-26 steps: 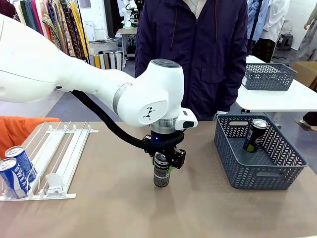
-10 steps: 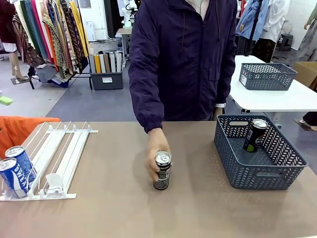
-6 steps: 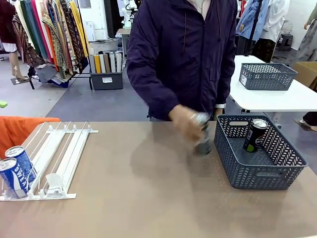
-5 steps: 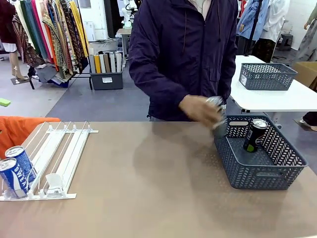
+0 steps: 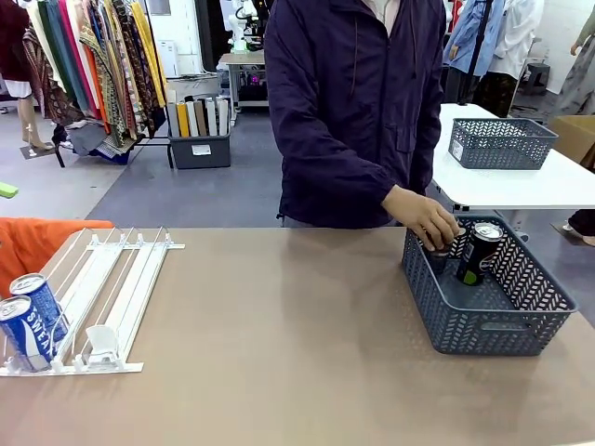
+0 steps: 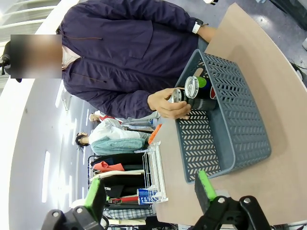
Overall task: Retrieve and store the cans from the dispenser.
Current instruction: Pick up one can from the Automatic Can Dispenser and place it in the middle of the table.
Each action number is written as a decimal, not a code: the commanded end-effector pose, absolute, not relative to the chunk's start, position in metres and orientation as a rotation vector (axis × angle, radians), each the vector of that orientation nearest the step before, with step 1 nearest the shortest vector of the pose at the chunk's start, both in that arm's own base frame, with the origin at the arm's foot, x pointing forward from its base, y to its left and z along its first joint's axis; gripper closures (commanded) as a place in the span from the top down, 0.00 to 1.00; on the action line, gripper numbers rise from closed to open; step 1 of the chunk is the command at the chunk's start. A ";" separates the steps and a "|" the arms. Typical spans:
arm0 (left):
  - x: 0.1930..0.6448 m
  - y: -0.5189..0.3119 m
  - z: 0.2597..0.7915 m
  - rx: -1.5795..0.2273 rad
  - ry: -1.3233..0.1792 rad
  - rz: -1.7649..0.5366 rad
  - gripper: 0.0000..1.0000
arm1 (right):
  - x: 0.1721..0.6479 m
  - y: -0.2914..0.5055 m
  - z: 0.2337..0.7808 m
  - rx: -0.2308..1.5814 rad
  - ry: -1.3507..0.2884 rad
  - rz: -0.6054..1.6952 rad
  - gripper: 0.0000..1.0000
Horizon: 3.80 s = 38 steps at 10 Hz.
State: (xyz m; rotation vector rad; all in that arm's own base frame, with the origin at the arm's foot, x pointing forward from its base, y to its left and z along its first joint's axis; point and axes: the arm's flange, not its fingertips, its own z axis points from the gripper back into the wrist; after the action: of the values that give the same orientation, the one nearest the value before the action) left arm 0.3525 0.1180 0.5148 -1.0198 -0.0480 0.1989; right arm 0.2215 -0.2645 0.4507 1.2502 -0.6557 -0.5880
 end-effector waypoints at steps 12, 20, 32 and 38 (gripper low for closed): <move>0.315 0.051 0.532 -0.097 -0.088 -0.011 1.00 | 0.222 -0.266 0.452 1.244 -0.672 -0.561 1.00; 0.305 0.047 0.493 -0.121 -0.139 0.031 1.00 | 0.222 -0.266 0.452 1.244 -0.672 -0.561 1.00; 0.320 0.018 0.398 -0.024 -0.010 0.037 1.00 | 0.222 -0.266 0.452 1.244 -0.672 -0.561 1.00; 0.321 0.023 0.385 -0.015 -0.015 0.067 0.54 | 0.222 -0.266 0.452 1.244 -0.672 -0.561 1.00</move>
State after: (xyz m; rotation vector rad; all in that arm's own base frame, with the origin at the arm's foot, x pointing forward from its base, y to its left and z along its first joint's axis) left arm 0.3563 0.0240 0.4181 -0.0412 0.0074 0.0407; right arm 0.2217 -0.2643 0.4508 1.2498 -0.6554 -0.5869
